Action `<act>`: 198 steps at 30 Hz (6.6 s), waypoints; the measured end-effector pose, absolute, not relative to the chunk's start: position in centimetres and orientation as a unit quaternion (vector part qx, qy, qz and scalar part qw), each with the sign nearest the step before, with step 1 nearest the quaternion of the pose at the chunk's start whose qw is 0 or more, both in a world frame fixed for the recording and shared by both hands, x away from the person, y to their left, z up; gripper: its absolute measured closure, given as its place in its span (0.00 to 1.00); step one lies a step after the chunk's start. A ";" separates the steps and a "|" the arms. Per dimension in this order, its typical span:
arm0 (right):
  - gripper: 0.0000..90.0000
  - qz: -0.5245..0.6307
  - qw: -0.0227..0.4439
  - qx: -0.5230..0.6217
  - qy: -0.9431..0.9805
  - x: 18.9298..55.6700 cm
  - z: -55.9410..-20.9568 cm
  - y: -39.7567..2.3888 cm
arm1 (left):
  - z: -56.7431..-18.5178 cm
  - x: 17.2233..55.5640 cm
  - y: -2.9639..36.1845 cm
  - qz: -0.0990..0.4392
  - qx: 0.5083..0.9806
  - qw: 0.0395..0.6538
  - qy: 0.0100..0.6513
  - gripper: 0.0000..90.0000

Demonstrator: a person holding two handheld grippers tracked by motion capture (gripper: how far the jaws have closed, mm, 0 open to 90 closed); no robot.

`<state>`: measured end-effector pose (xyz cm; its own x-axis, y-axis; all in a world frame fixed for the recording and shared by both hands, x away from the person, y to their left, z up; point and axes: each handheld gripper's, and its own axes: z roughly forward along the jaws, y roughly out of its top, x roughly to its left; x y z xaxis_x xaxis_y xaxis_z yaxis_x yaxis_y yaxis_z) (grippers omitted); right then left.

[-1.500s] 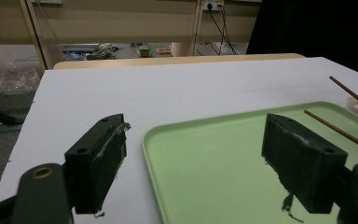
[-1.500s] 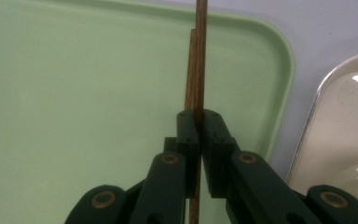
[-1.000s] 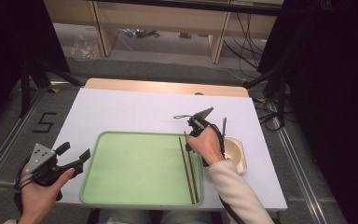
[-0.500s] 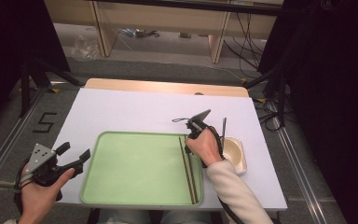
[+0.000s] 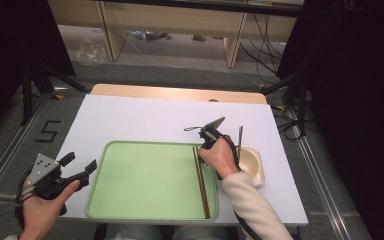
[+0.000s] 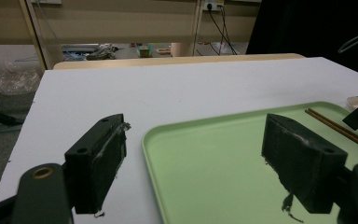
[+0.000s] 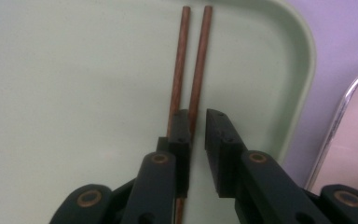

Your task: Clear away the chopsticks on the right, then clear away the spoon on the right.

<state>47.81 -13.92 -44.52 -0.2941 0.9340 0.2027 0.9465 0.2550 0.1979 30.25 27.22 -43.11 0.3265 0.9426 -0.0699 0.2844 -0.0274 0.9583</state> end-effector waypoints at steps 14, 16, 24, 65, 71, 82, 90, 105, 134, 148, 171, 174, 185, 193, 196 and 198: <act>0.97 -0.195 -0.033 -0.557 -0.807 47.7 -42.5 -14.0 | -43.1 30.2 27.2 0.324 0.639 0.506 0.480 0.24; 1.00 -0.198 -0.031 -0.540 -0.817 47.6 -42.8 -13.6 | -43.1 30.2 27.2 0.324 0.639 0.506 0.480 0.24; 1.00 -0.177 -0.014 -0.496 -0.850 47.3 -44.9 -11.5 | -43.1 30.2 27.2 0.323 0.638 0.507 0.481 0.24; 0.94 -0.151 -0.030 -0.517 -0.842 47.7 -45.2 -12.6 | -43.1 30.2 27.2 0.323 0.640 0.506 0.481 0.24; 0.84 -0.186 -0.036 -0.517 -0.835 47.6 -43.6 -13.0 | -43.1 30.3 27.2 0.324 0.638 0.506 0.481 0.24; 0.48 -0.298 -0.110 -0.505 -0.803 47.4 -37.3 -18.0 | -43.1 30.6 27.1 0.324 0.641 0.502 0.481 0.24; 0.44 -0.308 -0.153 -0.559 -0.755 47.1 -35.5 -21.9 | -43.1 30.4 27.1 0.322 0.640 0.506 0.480 0.24; 0.58 -0.294 -0.146 -0.567 -0.755 47.6 -36.6 -25.3 | -43.1 30.3 27.2 0.321 0.637 0.508 0.482 0.24; 1.00 -0.278 -0.086 -0.589 -0.754 48.7 -39.1 -26.5 | -43.1 30.2 27.2 0.320 0.639 0.508 0.481 0.25; 1.00 -0.265 -0.110 -0.571 -0.769 47.9 -37.0 -25.9 | -43.1 30.2 27.2 0.320 0.640 0.506 0.481 0.25; 1.00 -0.322 -0.157 -0.531 -0.768 46.4 -33.6 -24.9 | -43.1 30.2 27.2 0.320 0.639 0.507 0.481 0.25; 1.00 -0.333 -0.152 -0.540 -0.758 46.2 -33.4 -24.7 | -43.1 30.2 27.2 0.320 0.639 0.507 0.481 0.25; 1.00 -0.362 -0.142 -0.545 -0.743 45.8 -32.5 -24.4 | -43.2 30.2 27.2 0.320 0.640 0.507 0.481 0.25; 1.00 -0.381 -0.135 -0.538 -0.739 45.4 -31.9 -24.1 | -43.1 30.2 27.2 0.320 0.639 0.507 0.481 0.25; 1.00 -0.386 -0.131 -0.537 -0.738 45.4 -31.9 -23.8 | -43.1 30.2 27.2 0.320 0.640 0.507 0.481 0.25; 1.00 -0.385 -0.123 -0.537 -0.740 45.3 -31.8 -23.6 | -43.1 30.2 27.2 0.320 0.639 0.507 0.481 0.25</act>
<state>45.33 -23.58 -31.84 -0.3928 0.8902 0.2307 0.7002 0.1269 0.7026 30.16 27.17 -43.14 0.3318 0.9400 -0.0795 0.2912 -0.0219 0.9564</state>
